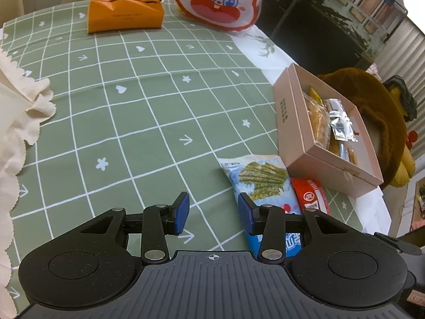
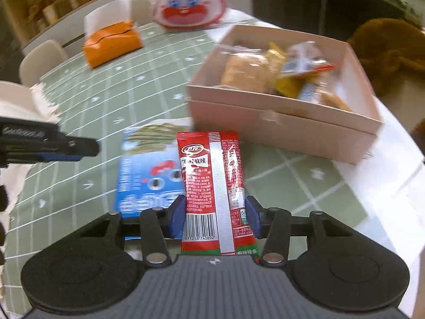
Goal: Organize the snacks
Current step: 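Lift the red sausage stick with the left tool and hold it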
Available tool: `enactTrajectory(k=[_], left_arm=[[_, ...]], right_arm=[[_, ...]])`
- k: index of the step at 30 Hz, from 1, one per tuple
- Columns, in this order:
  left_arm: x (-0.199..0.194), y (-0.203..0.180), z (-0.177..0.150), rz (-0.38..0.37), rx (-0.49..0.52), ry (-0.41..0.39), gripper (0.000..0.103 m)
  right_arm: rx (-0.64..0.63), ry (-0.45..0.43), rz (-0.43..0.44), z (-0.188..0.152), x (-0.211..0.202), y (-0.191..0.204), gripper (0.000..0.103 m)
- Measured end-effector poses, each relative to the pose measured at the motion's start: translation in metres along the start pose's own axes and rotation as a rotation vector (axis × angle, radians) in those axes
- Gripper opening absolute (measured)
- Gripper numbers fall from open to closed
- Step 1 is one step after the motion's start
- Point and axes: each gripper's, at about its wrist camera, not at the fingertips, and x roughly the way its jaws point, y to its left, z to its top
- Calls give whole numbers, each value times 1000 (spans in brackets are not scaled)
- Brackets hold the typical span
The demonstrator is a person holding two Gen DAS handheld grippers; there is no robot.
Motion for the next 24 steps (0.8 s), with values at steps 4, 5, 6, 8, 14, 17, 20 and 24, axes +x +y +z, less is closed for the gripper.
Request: enactTrajectory(k=[4,5,6,8,14,17,20,24], left_arm=[[1,-2,-1,-7,10,9,45],[2,-2,-2,-8,11,11,45],[2,-1,-2,-9,11,12,45],[1,1,-3,-15,5,10,45],[3,9,-5,-43,-7,22,45],[7,13,-5,-42,-16,23,45],[10,12,-5,-26,-12,27,45],[-1,3,-5,-2,10,-31,45]], right_arm=[[6,10,-30,3,9,-2,55],[-3,10,-35,4,12,0,55],[-11,8,-38,4,13,4,55],[-28,7,-25,6,16,15,56],[-95,20,73,4,18,48,56],[-111,13,71,2,14,50,56],[-112,8,40,1,11,43,56],[-76,-9,3,0,2,24,59]])
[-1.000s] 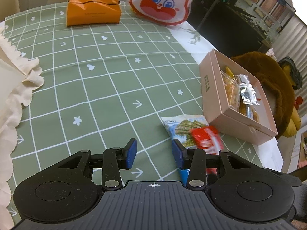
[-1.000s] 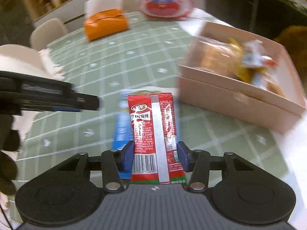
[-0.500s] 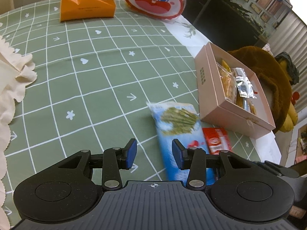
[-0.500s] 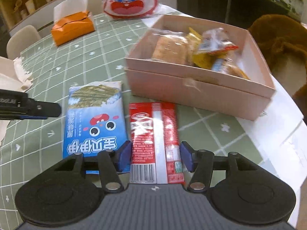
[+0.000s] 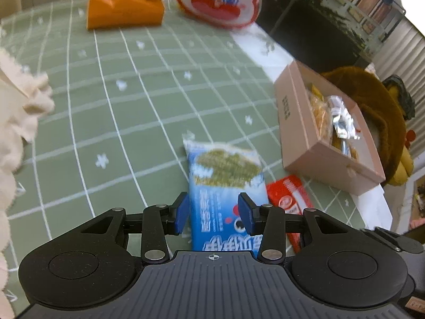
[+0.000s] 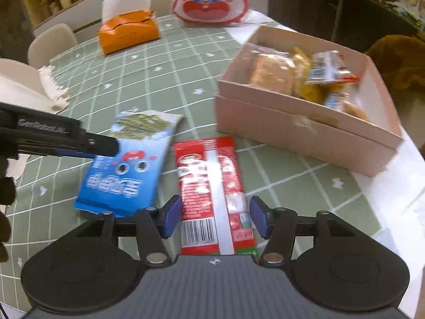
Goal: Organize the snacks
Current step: 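Lift the red sausage stick with the left tool and hold it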
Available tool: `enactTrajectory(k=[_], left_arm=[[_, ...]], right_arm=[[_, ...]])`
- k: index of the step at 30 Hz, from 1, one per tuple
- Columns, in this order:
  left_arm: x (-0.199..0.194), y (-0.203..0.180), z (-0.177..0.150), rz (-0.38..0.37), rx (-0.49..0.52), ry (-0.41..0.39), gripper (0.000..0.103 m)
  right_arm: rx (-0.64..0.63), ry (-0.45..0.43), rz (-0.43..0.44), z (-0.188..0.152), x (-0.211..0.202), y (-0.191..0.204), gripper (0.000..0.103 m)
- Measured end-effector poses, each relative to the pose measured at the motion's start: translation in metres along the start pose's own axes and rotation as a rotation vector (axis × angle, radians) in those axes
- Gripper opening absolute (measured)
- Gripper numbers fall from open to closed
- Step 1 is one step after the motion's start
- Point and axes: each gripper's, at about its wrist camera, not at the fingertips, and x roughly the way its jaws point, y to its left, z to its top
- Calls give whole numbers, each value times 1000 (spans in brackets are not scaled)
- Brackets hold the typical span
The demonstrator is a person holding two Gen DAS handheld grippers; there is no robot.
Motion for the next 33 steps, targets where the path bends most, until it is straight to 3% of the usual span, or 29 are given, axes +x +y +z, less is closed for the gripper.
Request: enactTrajectory(k=[3,7,10,13,18,23,27,30,33], left_arm=[[-8,-12,2,-58,-12,-6,45],[17,-44,-5,-176,-47,169,45],[40,-79,-14,-176,6,257,45],[54,-106,-17,-83,97,229,47],[70,-136,-10,49,221,164,57],[85,-159,-15,119,315,152,79],[83,-170,-38,143,431,130,79],[66,-157,-56,97,442,93,67],[48,-138,-70,33,396,83,57]], right_arm=[[46,-34,-30,-3,-11,-19,61],[109,-73,-101,-9,-26,-44,62],[171,-76,-149,-17,-31,-65,63],[218,-70,-170,-27,-37,-79,64],[238,-62,-214,-53,-49,-89,63],[268,-39,-224,-78,-56,-95,63],[249,-68,-236,-88,-64,-95,64],[213,-116,-291,-90,-65,-95,67],[233,-95,-300,-88,-57,-102,67]])
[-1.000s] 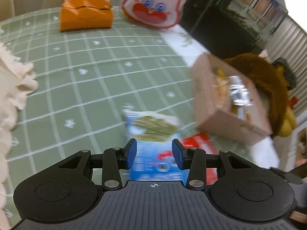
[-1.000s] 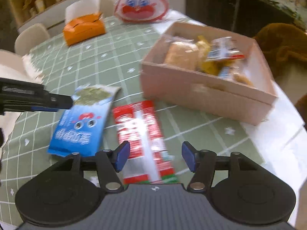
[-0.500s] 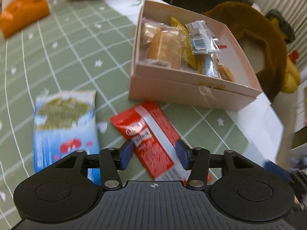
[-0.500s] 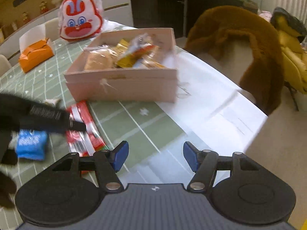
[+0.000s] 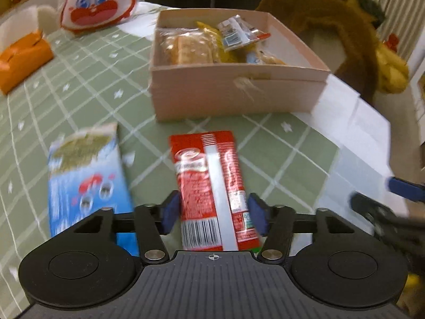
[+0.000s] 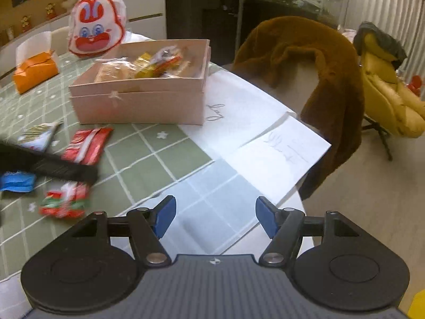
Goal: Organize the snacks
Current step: 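Lift the red sausage stick with the left tool and hold it, then grasp the blue seaweed pack with the right tool while the left holds the sausage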
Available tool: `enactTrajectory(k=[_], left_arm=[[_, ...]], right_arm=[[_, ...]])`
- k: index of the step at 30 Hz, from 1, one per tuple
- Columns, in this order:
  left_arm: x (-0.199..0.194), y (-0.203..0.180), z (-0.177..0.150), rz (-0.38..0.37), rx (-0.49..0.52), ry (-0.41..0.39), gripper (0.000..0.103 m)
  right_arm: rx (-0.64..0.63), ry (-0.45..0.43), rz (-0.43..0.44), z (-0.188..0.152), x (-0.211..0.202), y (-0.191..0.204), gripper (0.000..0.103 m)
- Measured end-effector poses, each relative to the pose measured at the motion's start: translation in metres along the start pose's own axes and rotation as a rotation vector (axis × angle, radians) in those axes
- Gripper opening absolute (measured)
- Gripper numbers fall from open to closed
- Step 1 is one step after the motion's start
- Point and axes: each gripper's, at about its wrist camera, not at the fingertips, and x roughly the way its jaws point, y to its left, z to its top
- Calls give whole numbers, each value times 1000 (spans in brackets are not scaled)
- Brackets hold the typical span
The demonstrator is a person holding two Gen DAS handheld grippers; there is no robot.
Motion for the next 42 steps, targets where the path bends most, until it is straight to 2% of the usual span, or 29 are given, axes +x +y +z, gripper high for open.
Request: enactTrajectory(k=[2,4,7,10,12,16,20,25,29,32,35,42], left_arm=[[-9,11,-11,-49,-54,3,52],[-19,24,-23,-80,-105,9,51],[-37,42,-44,-81,-122,0,50],[-55,62,-63,-68,-129,6,50],[-64,78,-69,-85,-150,16,50],[-93,115,-82,-105,-196,-7,50],[-127,157,-88,-109,-263,-76,50],[-146,221,-77,-7,-373,-146,50],[-151,263,-62,29,-456,-180,50],[-154,283,-55,58,-467,-193,50],[-153,298,-54,56,-483,-198,50],[-146,311,-58,63,-496,-179,50]], right_arm=[[15,31,44,2,4,-1,67],[12,43,68,4,6,4,67],[-2,50,108,11,6,20,67],[-4,55,194,23,2,43,67],[-4,73,248,34,3,65,67],[21,165,310,56,18,117,68],[61,237,304,69,28,172,68],[127,286,287,78,34,240,68],[127,323,263,82,46,289,68],[129,323,198,86,52,318,72],[152,323,173,92,59,338,73],[120,292,86,111,84,370,90]])
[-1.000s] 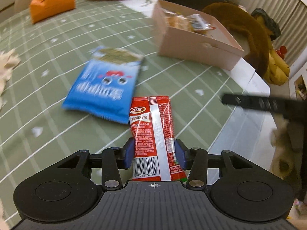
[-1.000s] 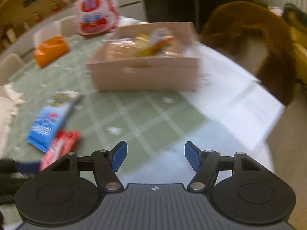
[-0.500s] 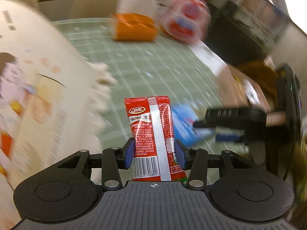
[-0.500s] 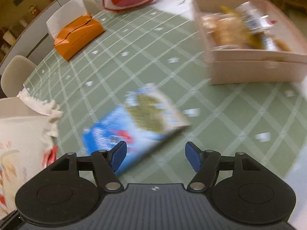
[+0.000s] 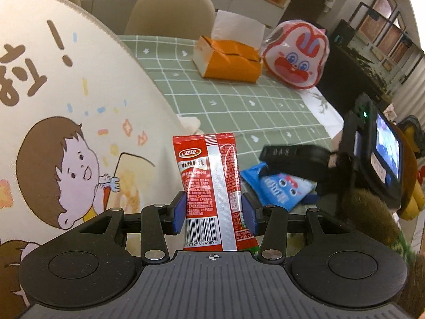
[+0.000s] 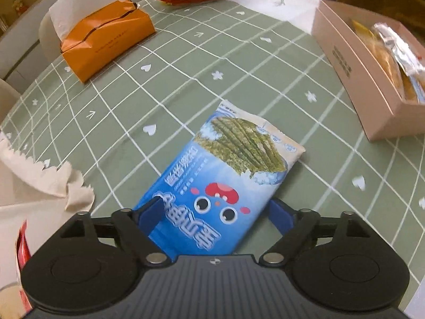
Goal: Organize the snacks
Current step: 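Grasp the blue seaweed pack with the right tool while the left holds the sausage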
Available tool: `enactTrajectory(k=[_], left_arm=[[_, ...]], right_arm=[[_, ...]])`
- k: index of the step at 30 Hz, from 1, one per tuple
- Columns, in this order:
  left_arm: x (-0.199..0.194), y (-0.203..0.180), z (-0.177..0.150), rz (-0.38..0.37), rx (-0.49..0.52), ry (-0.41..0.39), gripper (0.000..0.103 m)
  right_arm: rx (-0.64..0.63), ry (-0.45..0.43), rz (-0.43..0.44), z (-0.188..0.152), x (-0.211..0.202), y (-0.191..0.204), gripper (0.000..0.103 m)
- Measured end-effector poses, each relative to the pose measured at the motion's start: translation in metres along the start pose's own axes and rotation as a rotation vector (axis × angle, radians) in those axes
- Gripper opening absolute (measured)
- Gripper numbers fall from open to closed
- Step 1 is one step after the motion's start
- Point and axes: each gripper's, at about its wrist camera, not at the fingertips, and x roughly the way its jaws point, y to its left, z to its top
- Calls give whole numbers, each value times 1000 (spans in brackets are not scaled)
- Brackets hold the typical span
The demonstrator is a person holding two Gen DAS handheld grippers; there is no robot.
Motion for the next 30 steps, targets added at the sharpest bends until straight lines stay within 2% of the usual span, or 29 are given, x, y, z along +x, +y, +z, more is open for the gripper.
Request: enactTrajectory(k=[4,6,8,10,11,13,15,16,18,24,27,29,30], left_arm=[[3,-1,-3,2,21,15,50],[4,-2,-3,0,26,21,50],[6,-4,-2,-5,31,24,50],[7,-6,-3,-13,37,27,50],[7,-7,-4,-17,41,30,50],[8,-11,-6,-29,46,36,50],[10,-15,-10,-40,48,45,50],[11,-17,-12,-45,49,49,50],[14,-22,-17,-54,48,61,50],[35,-38,-16,-56,31,72,50],[46,-44,3,-79,-9,49,50],[57,-47,24,-75,-33,20,50],[64,-48,35,-63,-40,10,50]], right_arm=[[-35,-5,1,6,6,4,99],[-59,-5,20,7,6,1,99],[-89,-8,37,4,1,-3,93],[-131,-8,76,-1,-7,-13,74],[-159,-5,91,-5,-12,-19,67],[-210,5,134,-13,-21,-32,37],[-245,13,147,-21,-29,-50,21],[-257,24,133,-25,-31,-57,8],[-269,24,128,-32,-34,-75,1],[-263,1,120,-40,-49,-116,3],[-231,-16,171,-39,-58,-127,5],[-220,-39,216,-33,-61,-123,23],[-215,-53,240,-28,-62,-118,47]])
